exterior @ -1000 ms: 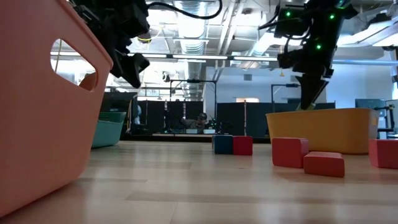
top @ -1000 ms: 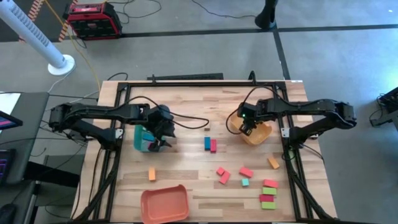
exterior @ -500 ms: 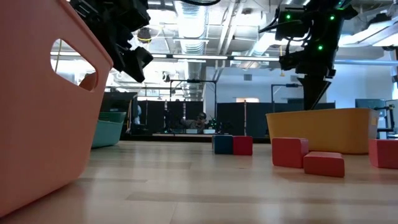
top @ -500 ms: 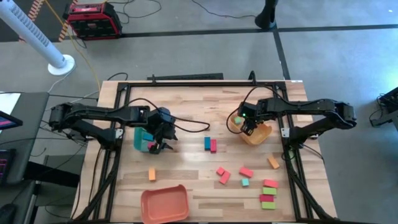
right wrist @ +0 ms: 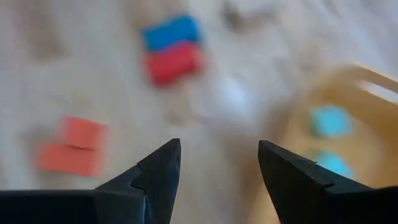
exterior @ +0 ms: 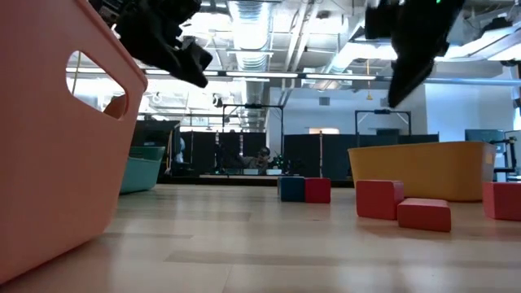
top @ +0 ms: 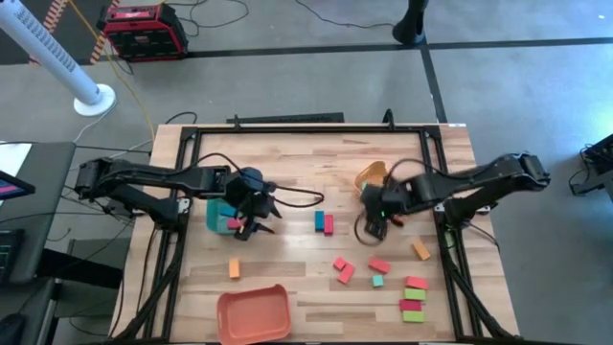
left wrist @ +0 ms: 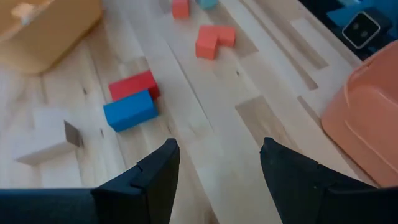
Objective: Sort blocks by size
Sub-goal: Put the orange cube block into the yellow bin
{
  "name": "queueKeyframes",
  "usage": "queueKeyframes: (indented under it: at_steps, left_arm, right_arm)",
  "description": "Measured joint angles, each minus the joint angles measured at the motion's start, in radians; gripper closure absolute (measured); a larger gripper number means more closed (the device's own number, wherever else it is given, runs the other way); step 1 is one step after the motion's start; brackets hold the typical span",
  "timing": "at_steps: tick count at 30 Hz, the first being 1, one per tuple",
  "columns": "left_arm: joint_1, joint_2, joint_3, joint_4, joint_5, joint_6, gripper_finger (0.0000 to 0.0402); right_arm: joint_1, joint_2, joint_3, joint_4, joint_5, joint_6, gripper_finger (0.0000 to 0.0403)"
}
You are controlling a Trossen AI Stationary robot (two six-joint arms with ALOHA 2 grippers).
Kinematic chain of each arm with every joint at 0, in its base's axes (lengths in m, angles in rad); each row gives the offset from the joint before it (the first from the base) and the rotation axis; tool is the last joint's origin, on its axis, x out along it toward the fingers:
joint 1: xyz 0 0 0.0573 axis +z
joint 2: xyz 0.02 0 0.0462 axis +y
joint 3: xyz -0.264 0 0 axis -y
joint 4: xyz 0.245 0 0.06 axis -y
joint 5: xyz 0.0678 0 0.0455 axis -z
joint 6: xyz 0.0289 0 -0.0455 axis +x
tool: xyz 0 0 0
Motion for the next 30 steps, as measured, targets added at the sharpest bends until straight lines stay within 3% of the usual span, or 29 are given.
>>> queueKeyframes:
  at_steps: [9,19,30]
  left_arm:
    - [-0.004,0.175,0.001,0.115,0.000,0.041,0.0189]
    - [-0.071,0.365,0.000,0.264,-0.009,-0.007,0.0189]
    - [-0.134,0.379,0.000,0.340,-0.090,-0.014,0.0189]
  right_arm:
    - [0.248,0.176,0.000,0.317,-0.003,0.174,0.0158]
    - [0.294,0.423,0.122,0.342,-0.002,0.215,0.0158]
    - [0.300,0.543,0.205,0.279,-0.003,0.259,0.0158]
